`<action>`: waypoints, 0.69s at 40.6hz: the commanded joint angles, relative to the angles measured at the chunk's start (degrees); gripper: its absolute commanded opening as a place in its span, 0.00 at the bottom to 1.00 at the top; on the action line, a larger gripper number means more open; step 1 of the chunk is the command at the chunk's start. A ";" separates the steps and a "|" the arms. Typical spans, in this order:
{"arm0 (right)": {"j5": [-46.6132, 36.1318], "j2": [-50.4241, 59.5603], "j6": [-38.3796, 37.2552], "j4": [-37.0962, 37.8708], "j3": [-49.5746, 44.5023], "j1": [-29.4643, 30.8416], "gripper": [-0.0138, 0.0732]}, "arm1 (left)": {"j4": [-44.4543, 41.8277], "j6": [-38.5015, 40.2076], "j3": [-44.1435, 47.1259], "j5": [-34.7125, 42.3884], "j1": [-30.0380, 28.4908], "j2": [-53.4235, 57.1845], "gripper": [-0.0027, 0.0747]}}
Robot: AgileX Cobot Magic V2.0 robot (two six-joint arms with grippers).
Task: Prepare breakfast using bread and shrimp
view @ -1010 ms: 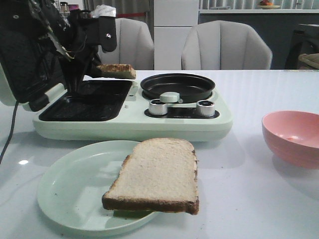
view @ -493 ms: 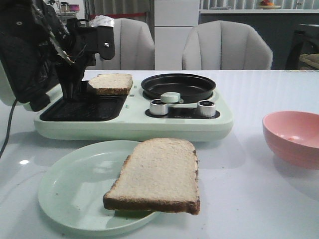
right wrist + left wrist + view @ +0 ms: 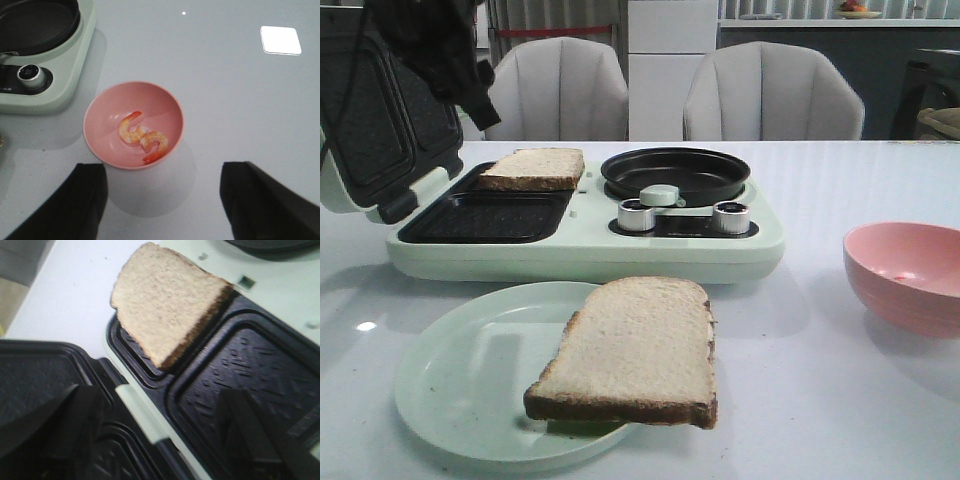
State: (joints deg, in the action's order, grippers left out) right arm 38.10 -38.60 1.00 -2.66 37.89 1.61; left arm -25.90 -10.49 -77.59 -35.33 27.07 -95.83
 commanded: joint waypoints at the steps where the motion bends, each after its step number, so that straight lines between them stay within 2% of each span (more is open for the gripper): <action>1: -4.59 -0.17 0.30 -0.03 1.63 0.06 0.82 | 6.18 0.84 -2.06 -3.78 0.99 7.17 0.70; 6: -4.59 -0.12 0.30 -0.03 1.63 0.06 0.82 | 16.42 0.96 -1.01 -6.92 0.60 13.82 0.70; 13: -4.59 -0.12 0.30 -0.03 1.63 0.06 0.82 | 28.98 0.96 5.85 -6.05 0.63 23.78 0.70; 22: -4.59 -0.12 0.30 -0.03 1.63 0.06 0.82 | 31.23 0.96 17.97 -5.75 1.24 36.87 0.70; 28: -4.59 -0.12 0.30 -0.03 1.63 0.06 0.82 | 31.71 0.96 25.15 -5.48 1.24 45.93 0.65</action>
State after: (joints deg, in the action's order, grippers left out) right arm 38.10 -38.60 1.00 -2.66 37.89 1.61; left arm 4.72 -10.27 -53.57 -44.30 27.92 -54.70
